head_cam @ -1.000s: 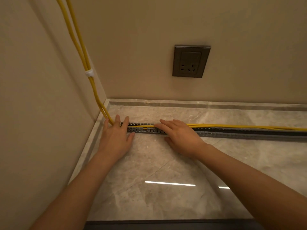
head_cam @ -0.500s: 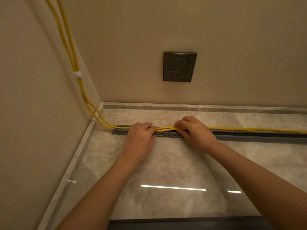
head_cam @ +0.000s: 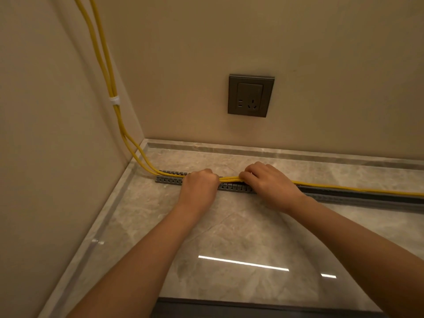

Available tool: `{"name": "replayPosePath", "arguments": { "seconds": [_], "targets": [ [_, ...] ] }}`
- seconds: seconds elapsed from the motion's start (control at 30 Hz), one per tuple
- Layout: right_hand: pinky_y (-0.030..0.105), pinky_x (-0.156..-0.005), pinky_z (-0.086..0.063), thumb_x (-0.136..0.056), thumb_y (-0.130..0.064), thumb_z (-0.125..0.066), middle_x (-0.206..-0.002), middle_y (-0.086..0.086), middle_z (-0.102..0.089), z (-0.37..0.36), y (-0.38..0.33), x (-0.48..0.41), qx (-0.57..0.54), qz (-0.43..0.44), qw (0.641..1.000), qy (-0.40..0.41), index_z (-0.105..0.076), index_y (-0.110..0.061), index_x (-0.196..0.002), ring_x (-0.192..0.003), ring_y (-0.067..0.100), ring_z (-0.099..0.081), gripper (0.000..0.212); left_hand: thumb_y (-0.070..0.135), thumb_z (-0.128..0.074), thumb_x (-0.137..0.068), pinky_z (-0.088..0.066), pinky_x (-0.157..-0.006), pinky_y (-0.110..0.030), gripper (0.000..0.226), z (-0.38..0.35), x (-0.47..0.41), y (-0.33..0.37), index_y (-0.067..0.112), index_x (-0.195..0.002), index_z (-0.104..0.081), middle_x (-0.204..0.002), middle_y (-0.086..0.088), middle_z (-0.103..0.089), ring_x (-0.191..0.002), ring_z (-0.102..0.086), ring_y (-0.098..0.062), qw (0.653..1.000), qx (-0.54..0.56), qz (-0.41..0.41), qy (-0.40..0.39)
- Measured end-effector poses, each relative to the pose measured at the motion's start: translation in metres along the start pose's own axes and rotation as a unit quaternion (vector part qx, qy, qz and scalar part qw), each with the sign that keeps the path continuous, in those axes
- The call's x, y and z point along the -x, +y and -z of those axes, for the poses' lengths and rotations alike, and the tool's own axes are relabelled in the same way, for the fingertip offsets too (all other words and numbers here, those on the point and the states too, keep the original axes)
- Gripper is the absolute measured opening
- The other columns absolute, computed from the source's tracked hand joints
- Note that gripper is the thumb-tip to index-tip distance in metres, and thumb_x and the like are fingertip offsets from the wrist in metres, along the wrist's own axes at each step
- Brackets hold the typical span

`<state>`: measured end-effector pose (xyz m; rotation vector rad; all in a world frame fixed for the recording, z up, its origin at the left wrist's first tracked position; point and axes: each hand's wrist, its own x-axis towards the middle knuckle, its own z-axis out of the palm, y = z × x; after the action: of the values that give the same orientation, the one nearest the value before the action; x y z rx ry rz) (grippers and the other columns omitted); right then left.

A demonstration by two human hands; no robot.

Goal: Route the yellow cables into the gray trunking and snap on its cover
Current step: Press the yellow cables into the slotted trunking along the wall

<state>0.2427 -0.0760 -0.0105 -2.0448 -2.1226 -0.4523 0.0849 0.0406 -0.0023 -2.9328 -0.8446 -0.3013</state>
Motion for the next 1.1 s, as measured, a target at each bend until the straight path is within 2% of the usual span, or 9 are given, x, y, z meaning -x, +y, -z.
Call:
{"name": "replayPosePath", "arguments": {
  "seconds": [0.1, 0.23, 0.3, 0.4, 0.5, 0.6, 0.7, 0.9, 1.1],
  "targets": [
    [0.033, -0.057, -0.048, -0.059, -0.001, -0.083, -0.086, 0.012, -0.062, -0.001, -0.003, 0.001, -0.001, 0.0, 1.0, 0.003, -0.066, -0.004, -0.097, -0.073, 0.028, -0.059, 0.041, 0.012, -0.065, -0.083, -0.036, -0.048, -0.028, 0.011, -0.001, 0.001, 0.003, 0.011, -0.074, -0.071, -0.072, -0.006, -0.064, -0.057, -0.061, -0.027, 1.0, -0.002, 0.011, -0.009],
    [0.031, -0.051, -0.045, -0.059, 0.001, -0.082, -0.077, 0.012, -0.061, -0.004, -0.008, 0.003, -0.013, -0.013, 1.0, 0.019, -0.068, -0.003, -0.089, -0.066, 0.029, -0.058, 0.033, 0.005, -0.076, -0.069, -0.04, -0.039, -0.028, 0.013, -0.009, 0.0, 0.002, 0.009, -0.06, -0.068, -0.062, -0.006, -0.062, -0.045, -0.058, -0.027, 1.0, 0.012, 0.011, 0.008],
    [0.03, -0.049, -0.044, -0.056, 0.002, -0.082, -0.074, 0.011, -0.061, -0.004, -0.01, 0.003, -0.017, -0.015, 0.999, 0.026, -0.069, -0.003, -0.086, -0.064, 0.029, -0.058, 0.033, 0.004, -0.074, -0.071, -0.044, -0.041, -0.03, 0.008, -0.011, 0.001, 0.002, 0.009, -0.067, -0.069, -0.066, -0.006, -0.064, -0.049, -0.06, -0.028, 0.999, 0.039, 0.002, 0.018],
    [0.028, -0.048, -0.043, -0.055, 0.002, -0.084, -0.081, 0.012, -0.064, -0.003, -0.012, 0.005, -0.032, -0.03, 0.998, 0.034, -0.071, -0.004, -0.091, -0.067, 0.029, -0.06, 0.039, 0.008, -0.074, -0.069, -0.043, -0.038, -0.027, 0.01, -0.009, 0.006, 0.003, 0.013, -0.077, -0.07, -0.075, -0.001, -0.068, -0.05, -0.062, -0.025, 0.997, 0.054, -0.017, 0.06],
    [0.027, -0.049, -0.042, -0.062, 0.002, -0.079, -0.091, 0.012, -0.066, -0.008, -0.014, 0.01, -0.04, -0.046, 0.996, 0.072, -0.072, -0.005, -0.098, -0.072, 0.028, -0.061, 0.037, 0.02, -0.057, -0.078, -0.047, -0.044, -0.027, 0.016, -0.009, 0.015, 0.01, 0.013, -0.078, -0.072, -0.08, 0.0, -0.068, -0.062, -0.064, -0.021, 0.991, 0.061, -0.046, 0.109],
    [0.033, -0.061, -0.046, -0.084, -0.013, -0.058, -0.093, 0.01, -0.065, -0.015, -0.018, 0.017, -0.051, -0.046, 0.993, 0.094, -0.068, -0.005, -0.108, -0.08, 0.027, -0.057, 0.027, 0.023, -0.044, -0.083, -0.05, -0.059, -0.03, 0.031, -0.012, 0.022, 0.016, 0.01, -0.086, -0.072, -0.083, -0.002, -0.067, -0.074, -0.062, -0.021, 0.987, 0.073, -0.055, 0.131],
    [0.036, -0.075, -0.044, -0.091, -0.03, -0.043, -0.102, 0.007, -0.063, -0.015, -0.025, 0.022, -0.043, -0.092, 0.992, 0.076, -0.066, -0.01, -0.113, -0.095, 0.025, -0.05, 0.038, 0.02, -0.046, -0.082, -0.05, -0.074, -0.035, 0.03, -0.015, 0.023, 0.016, 0.006, -0.091, -0.072, -0.084, -0.007, -0.064, -0.081, -0.058, -0.026, 0.987, 0.065, -0.049, 0.135],
    [0.042, -0.094, -0.042, -0.091, -0.043, -0.036, -0.123, 0.007, -0.057, -0.012, -0.035, 0.023, -0.06, -0.166, 0.984, 0.021, -0.065, -0.018, -0.116, -0.121, 0.028, -0.042, 0.047, 0.009, -0.067, -0.074, -0.051, -0.075, -0.037, 0.018, -0.022, 0.023, 0.023, 0.003, -0.091, -0.071, -0.084, -0.009, -0.061, -0.078, -0.057, -0.027, 0.989, 0.09, -0.016, 0.115],
    [0.037, -0.109, -0.026, -0.09, -0.05, -0.033, -0.142, 0.008, -0.038, -0.012, -0.032, 0.035, -0.159, -0.171, 0.971, -0.043, -0.044, -0.021, -0.138, -0.131, 0.025, -0.03, 0.057, 0.016, -0.064, -0.08, -0.048, -0.07, -0.037, 0.015, -0.014, 0.014, 0.025, 0.006, -0.09, -0.068, -0.084, -0.009, -0.064, -0.078, -0.058, -0.027, 0.995, 0.079, 0.005, 0.06]
  ]
}}
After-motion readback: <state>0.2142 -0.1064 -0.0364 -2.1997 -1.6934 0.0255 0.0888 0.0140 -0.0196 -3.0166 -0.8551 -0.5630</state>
